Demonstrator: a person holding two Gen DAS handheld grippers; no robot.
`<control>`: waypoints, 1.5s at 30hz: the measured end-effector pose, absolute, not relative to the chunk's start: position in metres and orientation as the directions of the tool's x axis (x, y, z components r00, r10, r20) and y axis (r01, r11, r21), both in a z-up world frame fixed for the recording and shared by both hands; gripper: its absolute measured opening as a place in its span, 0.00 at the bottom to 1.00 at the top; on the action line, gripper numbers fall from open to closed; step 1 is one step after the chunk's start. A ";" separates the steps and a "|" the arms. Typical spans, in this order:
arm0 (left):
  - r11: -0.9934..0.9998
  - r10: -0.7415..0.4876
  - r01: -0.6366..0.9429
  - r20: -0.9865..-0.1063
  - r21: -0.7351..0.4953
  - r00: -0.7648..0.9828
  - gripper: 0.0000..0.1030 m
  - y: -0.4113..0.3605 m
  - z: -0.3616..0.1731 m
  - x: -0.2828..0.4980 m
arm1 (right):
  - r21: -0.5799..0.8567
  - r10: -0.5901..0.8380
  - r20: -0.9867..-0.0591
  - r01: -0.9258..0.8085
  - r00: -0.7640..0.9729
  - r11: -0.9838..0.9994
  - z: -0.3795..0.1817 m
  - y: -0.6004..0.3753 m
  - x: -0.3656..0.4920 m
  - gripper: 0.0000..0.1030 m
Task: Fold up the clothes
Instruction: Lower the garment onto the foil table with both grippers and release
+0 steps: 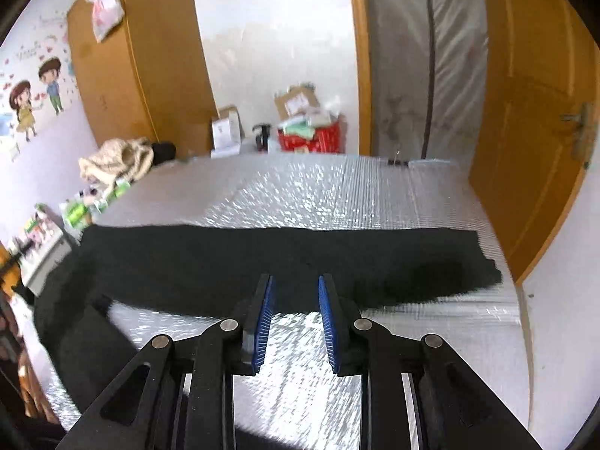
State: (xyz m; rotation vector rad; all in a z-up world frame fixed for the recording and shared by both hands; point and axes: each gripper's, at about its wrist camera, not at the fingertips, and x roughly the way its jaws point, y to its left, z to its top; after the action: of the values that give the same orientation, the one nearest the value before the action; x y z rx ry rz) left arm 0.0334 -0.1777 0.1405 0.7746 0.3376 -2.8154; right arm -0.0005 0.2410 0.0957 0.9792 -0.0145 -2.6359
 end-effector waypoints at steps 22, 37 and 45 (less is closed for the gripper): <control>-0.919 -0.101 0.326 -0.668 -0.221 -0.738 0.07 -0.195 0.050 0.098 | 0.221 -0.099 -0.676 -0.073 -0.730 -0.973 -0.013 0.290 0.152 0.19; -0.928 -0.095 0.315 -0.689 -0.200 -0.719 0.07 -0.196 0.033 0.089 | 0.200 -0.123 -0.750 -0.046 -0.650 -0.979 -0.034 0.265 0.115 0.39; -0.917 -0.047 0.306 -0.695 -0.254 -0.717 0.07 -0.202 0.035 0.088 | 0.169 -0.088 -0.737 -0.057 -0.671 -0.984 -0.026 0.250 0.116 0.34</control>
State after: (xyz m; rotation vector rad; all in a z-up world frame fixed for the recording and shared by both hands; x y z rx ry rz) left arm 0.0879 -0.2025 0.0352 1.0753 0.5287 -2.6923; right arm 0.1155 0.2496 -0.0262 1.2678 -0.2784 -2.8418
